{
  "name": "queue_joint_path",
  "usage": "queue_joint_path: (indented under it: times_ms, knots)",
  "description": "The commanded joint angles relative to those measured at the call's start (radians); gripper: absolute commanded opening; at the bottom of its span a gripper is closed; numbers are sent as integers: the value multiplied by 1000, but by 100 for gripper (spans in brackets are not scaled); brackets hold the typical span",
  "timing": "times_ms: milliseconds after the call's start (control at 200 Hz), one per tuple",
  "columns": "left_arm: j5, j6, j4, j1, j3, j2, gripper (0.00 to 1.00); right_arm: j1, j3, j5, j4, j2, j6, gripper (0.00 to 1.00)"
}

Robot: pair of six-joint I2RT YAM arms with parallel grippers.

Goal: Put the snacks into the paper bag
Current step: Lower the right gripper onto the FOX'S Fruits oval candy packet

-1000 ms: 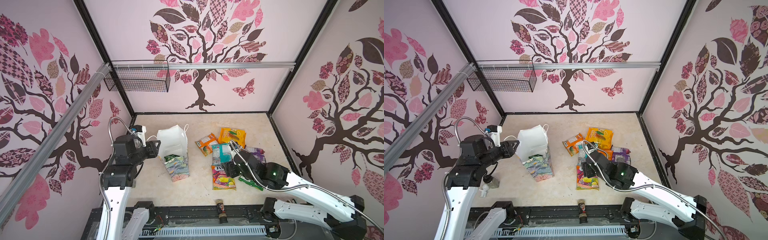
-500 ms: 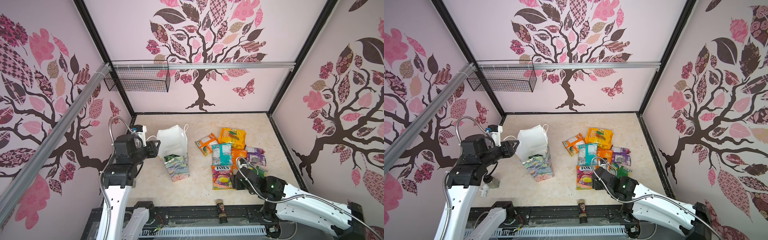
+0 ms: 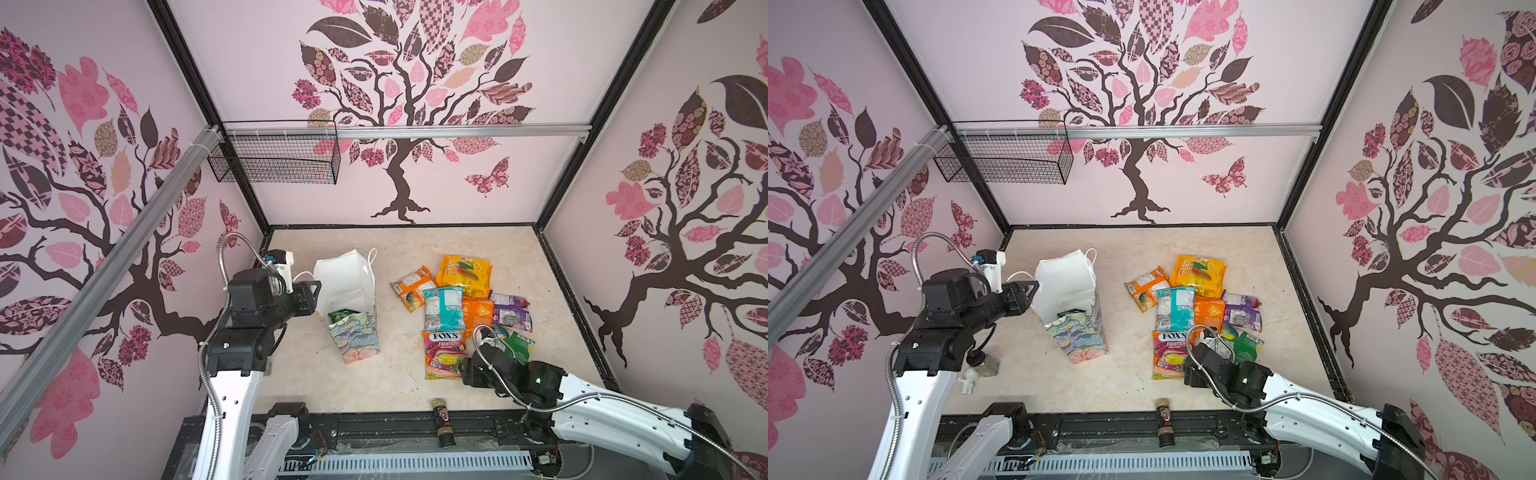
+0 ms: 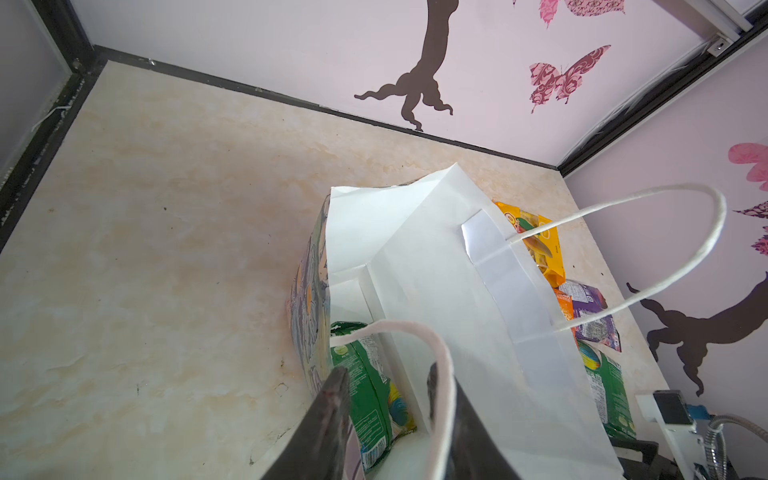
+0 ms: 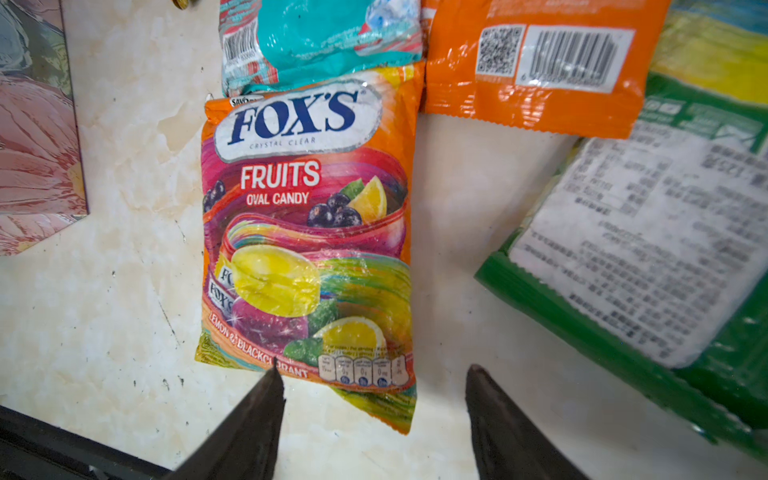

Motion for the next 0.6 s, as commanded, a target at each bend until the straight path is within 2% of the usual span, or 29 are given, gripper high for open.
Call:
queue_joint_path:
  times_ms: [0,155,595]
  knots:
    - [7,8,7,-3,8,3,36,-2,-22,-37,52,24,7,72]
    - [8,8,8,-3,6,6,36,-1,-50,-79,127,57,-8,72]
    - [12,3,10,-3,4,19,35,-3,-69,-64,153,58,-35,72]
